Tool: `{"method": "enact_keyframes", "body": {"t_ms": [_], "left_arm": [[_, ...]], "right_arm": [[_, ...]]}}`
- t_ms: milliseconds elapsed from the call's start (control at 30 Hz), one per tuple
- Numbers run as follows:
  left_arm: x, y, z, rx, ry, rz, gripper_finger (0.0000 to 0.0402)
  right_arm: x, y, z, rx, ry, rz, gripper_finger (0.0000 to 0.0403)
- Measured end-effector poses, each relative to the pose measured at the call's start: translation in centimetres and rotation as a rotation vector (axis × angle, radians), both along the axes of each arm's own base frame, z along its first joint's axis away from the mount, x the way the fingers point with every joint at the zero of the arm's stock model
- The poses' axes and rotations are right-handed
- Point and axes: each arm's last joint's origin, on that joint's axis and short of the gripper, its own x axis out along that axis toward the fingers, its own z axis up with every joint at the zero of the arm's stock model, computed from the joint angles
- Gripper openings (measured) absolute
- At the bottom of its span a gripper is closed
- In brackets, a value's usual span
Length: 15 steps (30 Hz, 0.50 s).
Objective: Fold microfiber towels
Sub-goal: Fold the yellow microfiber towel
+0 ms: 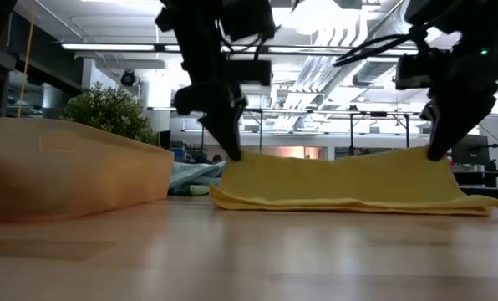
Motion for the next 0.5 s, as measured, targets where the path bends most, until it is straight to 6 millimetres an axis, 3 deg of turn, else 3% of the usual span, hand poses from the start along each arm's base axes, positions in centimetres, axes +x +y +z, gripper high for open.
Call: {"method": "enact_keyframes", "body": {"t_ms": [500], "left_arm": [[0.1,-4.8,0.3,0.133,-0.014,-0.031,0.0]], "right_arm": [[-1.4,4.3,0.0,-0.03,-0.05,0.012,0.0]]}}
